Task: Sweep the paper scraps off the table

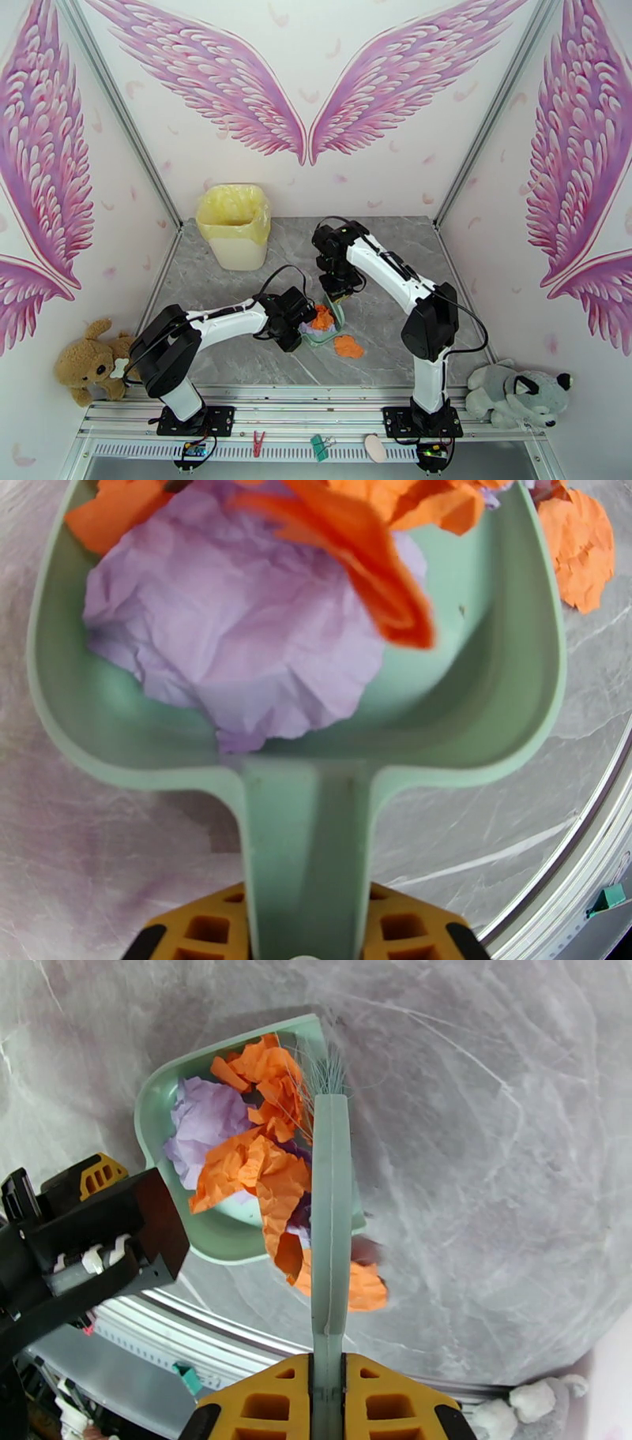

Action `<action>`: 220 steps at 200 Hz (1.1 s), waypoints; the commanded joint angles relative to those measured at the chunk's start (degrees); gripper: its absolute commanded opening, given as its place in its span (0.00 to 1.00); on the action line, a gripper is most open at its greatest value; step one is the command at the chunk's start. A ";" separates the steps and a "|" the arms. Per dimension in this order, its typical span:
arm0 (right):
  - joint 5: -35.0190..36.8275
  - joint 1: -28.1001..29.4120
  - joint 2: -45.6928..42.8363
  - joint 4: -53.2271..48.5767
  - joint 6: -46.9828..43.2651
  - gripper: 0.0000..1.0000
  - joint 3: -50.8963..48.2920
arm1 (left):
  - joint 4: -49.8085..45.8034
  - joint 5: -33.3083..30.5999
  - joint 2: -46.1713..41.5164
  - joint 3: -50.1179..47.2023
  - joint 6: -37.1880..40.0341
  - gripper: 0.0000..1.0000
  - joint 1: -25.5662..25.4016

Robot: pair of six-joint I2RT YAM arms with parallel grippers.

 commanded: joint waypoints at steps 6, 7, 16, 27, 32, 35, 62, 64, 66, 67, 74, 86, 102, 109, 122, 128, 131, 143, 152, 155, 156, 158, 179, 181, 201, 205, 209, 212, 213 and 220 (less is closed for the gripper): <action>4.21 -3.41 -4.96 -3.76 0.81 0.00 3.70 | -0.65 0.86 -0.08 -0.06 -0.33 0.00 -0.36; 4.29 -3.50 -5.00 -3.85 0.80 0.00 3.83 | -0.64 0.89 -0.10 -0.05 -0.33 0.00 -0.41; 4.89 -4.46 -5.26 -4.54 0.54 0.00 4.55 | -0.64 0.87 -0.45 -0.38 -0.21 0.00 -0.37; 6.20 -5.40 -5.55 -5.31 0.12 0.00 5.16 | -0.68 0.92 -0.88 -0.69 -0.09 0.00 -0.37; 6.46 -5.86 -5.57 -5.56 -0.07 0.00 5.13 | -0.79 0.78 -0.99 -0.82 -0.03 0.00 -0.37; 6.54 -6.06 -5.55 -5.65 -0.22 0.00 5.18 | -0.73 0.84 -1.05 -0.89 0.06 0.00 -0.37; 7.20 -7.45 -6.22 -6.08 -1.04 0.00 3.79 | -0.91 0.85 -0.99 -0.97 0.52 0.00 -0.38; 7.29 -7.45 -6.26 -6.12 -1.06 0.00 3.59 | -0.97 0.86 -1.02 -0.93 0.54 0.00 -0.37; 7.43 -7.54 -6.36 -6.13 -1.07 0.00 3.43 | -0.94 0.78 -1.00 -0.92 0.54 0.00 -0.37; 7.52 -7.59 -6.41 -6.14 -1.11 0.00 3.30 | -0.92 0.76 -1.00 -0.91 0.54 0.00 -0.37; 8.11 -7.67 -6.75 -6.43 -1.16 0.00 2.38 | -1.03 0.67 -1.03 -1.00 0.54 0.00 -0.37; 9.87 -7.89 -7.26 -7.63 -0.78 0.00 0.44 | -1.40 0.53 -1.09 -1.00 0.54 0.00 -0.37; 11.32 -8.07 -8.92 -9.05 0.35 0.00 -2.74 | -2.10 0.44 -1.38 -1.33 0.54 0.00 -0.45; 11.50 -8.07 -10.06 -9.59 1.63 0.00 -4.40 | -2.35 0.31 -1.67 -1.50 0.57 0.00 -0.46; 9.19 -8.07 -12.59 -10.05 3.82 0.00 -7.60 | -2.48 -0.09 -2.45 -1.94 0.54 0.00 -0.45; 6.93 -7.99 -14.02 -9.87 4.83 0.00 -9.37 | -2.50 -0.27 -2.70 -2.14 0.54 0.00 -0.46; 5.84 -8.04 -14.68 -9.71 5.50 0.00 -10.12 | -2.56 -0.38 -2.72 -2.19 0.50 0.00 -0.46; 1.43 -7.81 -18.27 -8.60 8.20 0.00 -13.14 | -2.58 -0.52 -2.62 -2.26 0.54 0.00 -0.46; -0.98 -7.74 -20.50 -8.04 10.77 0.00 -14.88 | -2.57 -0.35 -2.43 -2.15 0.54 0.00 -0.46; -1.64 -7.72 -21.24 -7.87 11.65 0.00 -15.38 | -2.57 -0.30 -2.35 -2.11 0.50 0.00 -0.46; -1.85 -7.72 -21.45 -7.80 11.80 0.00 -15.55 | -2.57 -0.30 -2.33 -2.08 0.48 0.00 -0.46; -2.31 -7.72 -21.83 -7.70 12.45 0.00 -15.93 | -2.52 -0.28 -2.25 -2.00 0.46 0.00 -0.46; -6.84 -7.72 -25.04 -5.21 18.07 0.00 -19.74 | -1.96 0.31 -1.55 -1.74 0.20 0.00 -0.46; -7.17 -7.72 -25.11 -5.10 18.25 0.00 -19.98 | -1.89 0.35 -1.42 -1.71 0.19 0.00 -0.46; -11.52 -7.22 -26.90 -1.40 22.90 0.00 -24.79 | -1.78 0.73 -0.36 -1.13 0.76 0.00 -0.46; -12.13 -7.03 -27.04 -0.57 23.40 0.00 -25.67 | -1.82 0.74 -0.15 -0.94 0.95 0.00 -0.46; -12.44 -6.80 -26.96 -0.31 23.49 0.00 -26.35 | -1.87 0.68 0.03 -0.87 1.10 0.00 -0.46; -12.36 -6.76 -26.79 -0.32 23.44 0.00 -26.49 | -1.86 0.66 0.12 -0.71 1.22 0.00 -0.42; -12.35 -6.80 -26.73 -0.37 23.40 0.00 -26.52 | -1.86 0.66 0.18 -0.68 1.23 0.00 -0.39; -11.82 -6.69 -26.14 -0.77 23.05 0.00 -26.52 | -1.86 0.63 0.31 -0.56 1.46 0.00 -0.33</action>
